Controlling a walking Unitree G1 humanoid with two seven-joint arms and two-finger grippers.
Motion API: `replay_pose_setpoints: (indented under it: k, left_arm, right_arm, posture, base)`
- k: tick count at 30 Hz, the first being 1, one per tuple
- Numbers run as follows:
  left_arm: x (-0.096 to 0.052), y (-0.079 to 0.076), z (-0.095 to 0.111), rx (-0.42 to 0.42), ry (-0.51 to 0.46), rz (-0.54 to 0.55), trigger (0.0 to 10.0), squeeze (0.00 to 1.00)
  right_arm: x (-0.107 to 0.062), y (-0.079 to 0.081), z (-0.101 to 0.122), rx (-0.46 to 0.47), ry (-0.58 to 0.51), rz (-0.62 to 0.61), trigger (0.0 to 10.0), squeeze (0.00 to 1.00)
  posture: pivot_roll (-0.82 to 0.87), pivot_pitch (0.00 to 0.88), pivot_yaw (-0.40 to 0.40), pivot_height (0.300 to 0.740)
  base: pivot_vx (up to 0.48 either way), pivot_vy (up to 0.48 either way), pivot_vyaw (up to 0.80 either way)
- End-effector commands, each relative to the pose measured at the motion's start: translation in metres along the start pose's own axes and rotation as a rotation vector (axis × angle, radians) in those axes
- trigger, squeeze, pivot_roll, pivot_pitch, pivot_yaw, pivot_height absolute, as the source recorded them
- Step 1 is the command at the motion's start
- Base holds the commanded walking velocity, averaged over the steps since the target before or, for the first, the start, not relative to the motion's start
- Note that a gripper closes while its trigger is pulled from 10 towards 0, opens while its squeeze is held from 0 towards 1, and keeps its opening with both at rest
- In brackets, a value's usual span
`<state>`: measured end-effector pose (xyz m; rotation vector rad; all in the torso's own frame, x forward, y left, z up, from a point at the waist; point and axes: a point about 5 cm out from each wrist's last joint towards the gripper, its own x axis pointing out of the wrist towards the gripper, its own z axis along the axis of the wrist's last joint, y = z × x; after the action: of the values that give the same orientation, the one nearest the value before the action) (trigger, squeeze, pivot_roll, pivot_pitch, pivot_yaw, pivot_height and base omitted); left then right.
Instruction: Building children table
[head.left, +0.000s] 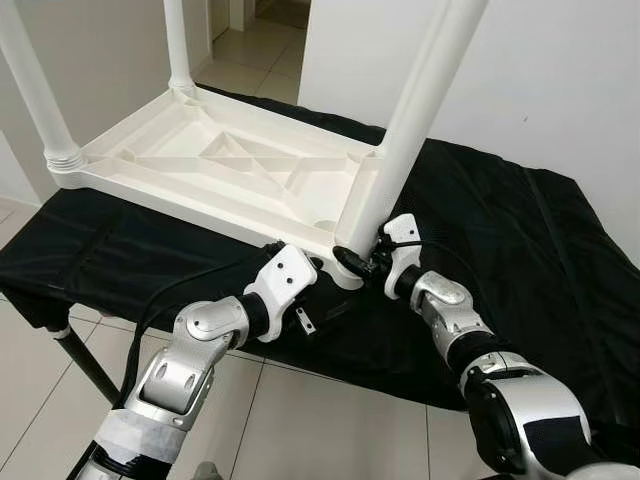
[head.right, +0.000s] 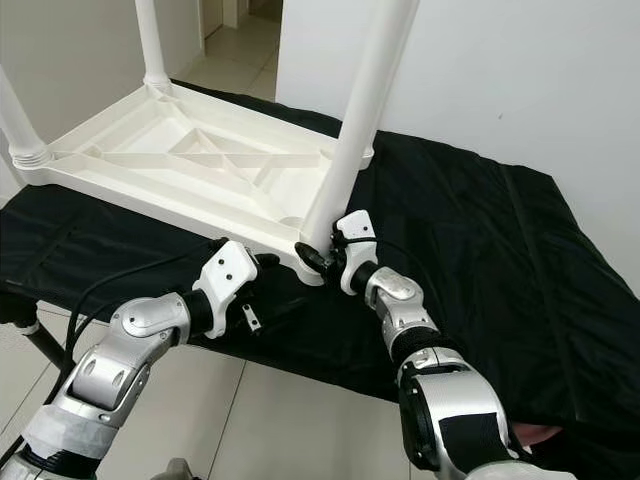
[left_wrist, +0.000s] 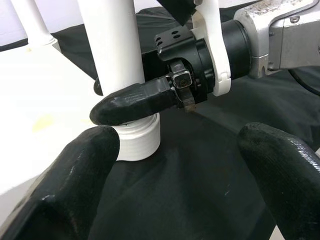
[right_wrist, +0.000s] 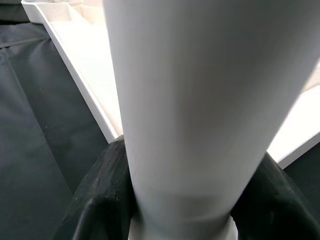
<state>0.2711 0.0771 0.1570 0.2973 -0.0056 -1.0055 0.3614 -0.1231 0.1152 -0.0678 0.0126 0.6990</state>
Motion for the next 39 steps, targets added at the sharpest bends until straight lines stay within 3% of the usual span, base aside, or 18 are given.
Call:
replay_pose_setpoints:
  k: [1, 7, 11, 19, 21, 22, 27, 31, 32, 37, 39]
  left_arm:
    - [0.003, -0.004, 0.002, 0.003, -0.004, -0.018, 10.0, 0.0]
    - [0.003, -0.004, 0.0, -0.001, 0.0, -0.011, 10.0, 0.0]
    - [0.004, -0.005, 0.0, -0.002, 0.001, -0.009, 10.0, 0.0]
    - [0.007, -0.007, -0.003, -0.013, 0.002, -0.004, 10.0, 0.0]
    - [0.008, -0.006, -0.004, -0.015, 0.002, 0.0, 10.0, 0.0]
    - [0.008, -0.006, -0.004, -0.015, 0.002, 0.0, 10.0, 0.0]
    - [0.008, -0.007, -0.004, -0.017, 0.002, 0.006, 10.0, 0.0]
    - [0.007, -0.007, -0.004, -0.019, 0.003, 0.006, 10.0, 0.0]
    - [0.007, -0.008, -0.005, -0.019, 0.003, 0.006, 10.0, 0.0]
    - [0.007, -0.007, -0.005, -0.018, 0.004, 0.01, 10.0, 0.0]
    - [0.007, -0.007, -0.005, -0.018, 0.003, 0.012, 10.0, 0.0]
  right_arm:
    - [-0.009, 0.001, -0.016, 0.022, 0.051, -0.033, 10.0, 0.0]
    - [-0.007, 0.001, -0.019, 0.029, 0.032, -0.231, 10.0, 0.0]
    - [-0.006, 0.003, -0.019, 0.034, 0.024, -0.275, 10.0, 0.0]
    - [0.0, 0.019, -0.017, 0.076, -0.013, -0.487, 10.0, 0.0]
    - [0.004, 0.031, -0.015, 0.094, -0.022, -0.546, 10.0, 0.0]
    - [0.004, 0.031, -0.015, 0.094, -0.022, -0.546, 10.0, 0.0]
    - [0.01, 0.061, -0.001, 0.105, -0.095, -0.467, 10.0, 0.0]
    - [0.009, 0.063, 0.001, 0.112, -0.108, -0.448, 10.0, 0.0]
    - [0.008, 0.062, 0.003, 0.12, -0.117, -0.445, 10.0, 0.97]
    - [0.002, 0.052, 0.01, 0.114, -0.157, -0.432, 10.0, 1.0]
    - [-0.002, 0.049, 0.014, 0.133, -0.178, -0.36, 10.0, 1.0]
  posture:
    - [0.06, 0.0, -0.114, 0.74]
    - [0.06, 0.0, -0.117, 0.74]
    - [0.06, 0.0, -0.121, 0.74]
    - [0.05, 0.0, -0.126, 0.74]
    - [0.05, 0.0, -0.13, 0.74]
    - [0.05, 0.0, -0.13, 0.74]
    - [0.06, 0.0, -0.138, 0.74]
    - [0.06, 0.0, -0.138, 0.74]
    - [0.06, 0.0, -0.142, 0.74]
    - [0.06, 0.0, -0.147, 0.74]
    - [0.06, 0.0, -0.148, 0.74]
  base:
    - [0.0, 0.0, 0.0]
    - [0.0, 0.0, 0.0]
    - [0.0, 0.0, 0.0]
    - [0.0, 0.0, 0.0]
    - [0.0, 0.0, 0.0]
    - [0.0, 0.0, 0.0]
    - [0.0, 0.0, 0.0]
    - [0.0, 0.0, 0.0]
    - [0.0, 0.0, 0.0]
    - [0.0, 0.0, 0.0]
    - [0.0, 0.0, 0.0]
